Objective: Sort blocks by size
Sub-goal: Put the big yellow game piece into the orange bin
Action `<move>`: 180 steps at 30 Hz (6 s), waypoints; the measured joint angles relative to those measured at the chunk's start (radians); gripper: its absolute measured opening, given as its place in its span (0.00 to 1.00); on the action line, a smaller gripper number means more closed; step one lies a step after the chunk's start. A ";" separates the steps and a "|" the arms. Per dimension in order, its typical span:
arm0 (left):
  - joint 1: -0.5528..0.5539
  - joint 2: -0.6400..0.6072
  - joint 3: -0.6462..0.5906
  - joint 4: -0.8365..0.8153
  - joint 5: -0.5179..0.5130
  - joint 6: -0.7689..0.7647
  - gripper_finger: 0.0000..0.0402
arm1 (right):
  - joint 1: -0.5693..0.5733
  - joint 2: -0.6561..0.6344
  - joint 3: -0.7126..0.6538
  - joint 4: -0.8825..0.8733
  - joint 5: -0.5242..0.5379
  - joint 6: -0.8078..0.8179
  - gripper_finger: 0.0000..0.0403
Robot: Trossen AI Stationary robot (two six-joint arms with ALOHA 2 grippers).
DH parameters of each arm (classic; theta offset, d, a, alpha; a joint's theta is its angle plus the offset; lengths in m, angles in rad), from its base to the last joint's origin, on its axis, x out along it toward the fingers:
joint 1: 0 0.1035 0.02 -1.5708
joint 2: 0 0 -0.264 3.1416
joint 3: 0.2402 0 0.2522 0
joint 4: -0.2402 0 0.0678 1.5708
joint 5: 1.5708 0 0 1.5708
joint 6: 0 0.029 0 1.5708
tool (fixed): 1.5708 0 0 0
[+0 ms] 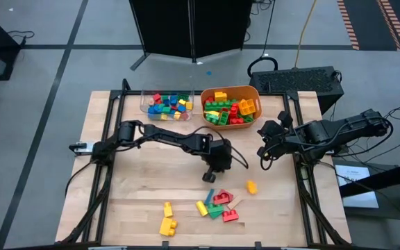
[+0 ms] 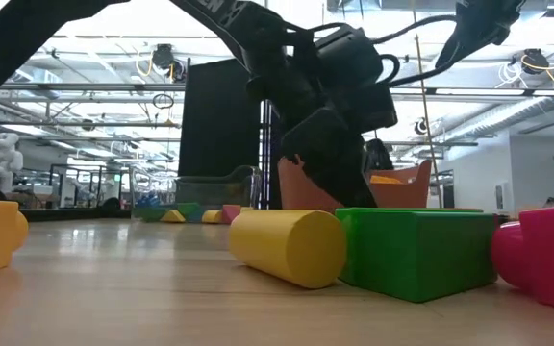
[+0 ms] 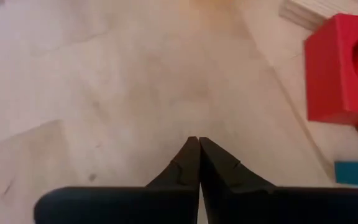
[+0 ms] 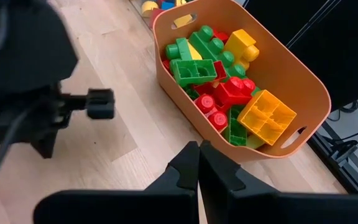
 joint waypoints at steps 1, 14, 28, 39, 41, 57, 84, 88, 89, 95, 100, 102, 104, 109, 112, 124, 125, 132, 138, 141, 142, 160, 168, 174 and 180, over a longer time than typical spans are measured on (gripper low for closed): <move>0.009 -0.003 0.000 -0.007 0.000 -0.015 0.01 | 0.000 0.000 0.000 0.000 0.000 0.000 0.01; 0.087 -0.015 0.020 -0.025 -0.007 -0.318 0.10 | 0.021 -0.033 0.000 -0.060 -0.151 0.023 0.01; 0.154 -0.179 0.104 -0.335 -0.013 -0.369 0.09 | 0.215 -0.062 -0.316 0.048 -0.509 0.540 0.01; 0.158 -0.458 0.103 -0.612 -0.204 -0.237 0.09 | 0.289 -0.009 -0.496 0.418 -0.443 0.553 0.01; 0.159 -0.502 0.103 -0.634 -0.233 -0.236 0.09 | 0.290 -0.004 -0.496 0.469 -0.471 0.425 0.02; 0.156 -0.649 0.099 -0.829 -0.186 -0.079 0.25 | 0.275 0.243 -0.495 0.546 -0.627 0.282 0.76; 0.143 -0.649 -0.063 -0.757 -0.195 -0.088 0.48 | 0.139 0.414 -0.384 0.583 -0.564 0.186 0.28; 0.143 -0.649 -0.065 -0.741 -0.197 -0.088 0.48 | 0.103 0.413 -0.317 0.571 -0.493 0.137 0.28; 0.144 -0.649 -0.065 -0.726 -0.197 -0.096 0.48 | 0.092 0.413 -0.293 0.570 -0.466 0.118 0.28; 0.151 -0.649 -0.065 -0.563 -0.197 -0.156 0.48 | 0.014 0.367 -0.102 0.558 -0.224 -0.081 0.28; 0.164 -0.685 -0.064 -0.406 -0.190 -0.156 0.48 | -0.064 0.260 0.034 0.629 -0.001 -0.314 0.28; 0.169 -0.691 -0.064 -0.326 -0.179 -0.154 0.48 | -0.100 0.203 0.062 0.744 0.001 -0.418 0.28; 0.171 -0.691 -0.064 -0.225 -0.151 -0.146 0.48 | -0.129 0.148 0.072 0.915 -0.034 -0.508 0.28; 0.169 -0.693 -0.064 -0.027 -0.099 -0.124 0.48 | -0.170 0.073 0.072 1.193 -0.195 -0.625 0.28; 0.170 -0.690 -0.064 0.060 -0.099 -0.129 0.48 | -0.179 0.068 0.072 1.256 -0.219 -0.641 0.28; 0.170 -0.643 -0.063 0.257 -0.099 -0.191 0.48 | -0.179 0.148 0.070 1.367 -0.269 -0.664 0.28; 0.169 -0.638 -0.063 0.259 -0.097 -0.211 0.48 | -0.178 0.153 0.070 1.366 -0.269 -0.664 0.28; 0.161 -0.639 -0.063 0.272 -0.011 -0.239 0.48 | -0.178 0.157 0.070 1.362 -0.270 -0.685 0.28; 0.149 -0.638 -0.064 0.337 0.013 -0.242 0.48 | -0.178 0.155 0.071 1.364 -0.272 -0.684 0.28; 0.150 -0.638 -0.064 0.367 0.002 -0.242 0.48 | -0.178 0.156 0.072 1.358 -0.271 -0.685 0.28; 0.150 -0.638 -0.064 0.377 0.000 -0.241 0.48 | -0.178 0.157 0.071 1.358 -0.271 -0.687 0.28; 0.144 -0.605 -0.064 0.444 0.000 -0.265 0.48 | -0.178 0.189 0.071 1.380 -0.290 -0.681 0.28; 0.143 -0.606 -0.064 0.438 -0.001 -0.263 0.34 | -0.182 0.190 0.070 1.394 -0.294 -0.670 0.36; 0.142 -0.606 -0.064 0.441 0.008 -0.256 0.28 | -0.182 0.189 0.070 1.395 -0.306 -0.673 0.32; 0.150 -0.606 -0.063 0.442 0.005 -0.237 0.28 | -0.182 0.182 0.074 1.404 -0.302 -0.733 0.35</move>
